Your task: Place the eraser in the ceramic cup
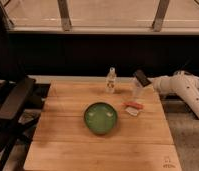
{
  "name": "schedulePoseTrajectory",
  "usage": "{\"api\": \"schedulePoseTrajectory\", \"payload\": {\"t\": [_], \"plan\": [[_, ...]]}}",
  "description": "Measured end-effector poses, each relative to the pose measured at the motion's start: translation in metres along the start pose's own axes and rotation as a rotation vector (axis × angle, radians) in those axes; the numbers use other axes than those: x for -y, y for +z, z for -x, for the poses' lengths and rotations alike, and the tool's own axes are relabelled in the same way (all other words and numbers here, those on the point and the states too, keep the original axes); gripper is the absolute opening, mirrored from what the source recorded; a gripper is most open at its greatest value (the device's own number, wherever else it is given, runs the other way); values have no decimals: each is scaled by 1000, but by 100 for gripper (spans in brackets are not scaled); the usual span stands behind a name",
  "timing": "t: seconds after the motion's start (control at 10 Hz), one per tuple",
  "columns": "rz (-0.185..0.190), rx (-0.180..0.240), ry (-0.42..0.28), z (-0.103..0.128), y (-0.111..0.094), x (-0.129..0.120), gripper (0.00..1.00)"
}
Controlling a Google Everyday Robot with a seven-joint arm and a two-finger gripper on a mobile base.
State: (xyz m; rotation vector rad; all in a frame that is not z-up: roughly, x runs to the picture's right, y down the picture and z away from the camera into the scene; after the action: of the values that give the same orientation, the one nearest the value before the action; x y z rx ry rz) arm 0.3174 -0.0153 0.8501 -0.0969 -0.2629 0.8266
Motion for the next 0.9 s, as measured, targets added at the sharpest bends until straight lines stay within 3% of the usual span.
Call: {"api": "schedulePoseTrajectory", "payload": {"t": [0.3,0.9], "plan": [[6,-4,1,-2,2,2,77],[-6,37,-23,19,4,10,79]]}}
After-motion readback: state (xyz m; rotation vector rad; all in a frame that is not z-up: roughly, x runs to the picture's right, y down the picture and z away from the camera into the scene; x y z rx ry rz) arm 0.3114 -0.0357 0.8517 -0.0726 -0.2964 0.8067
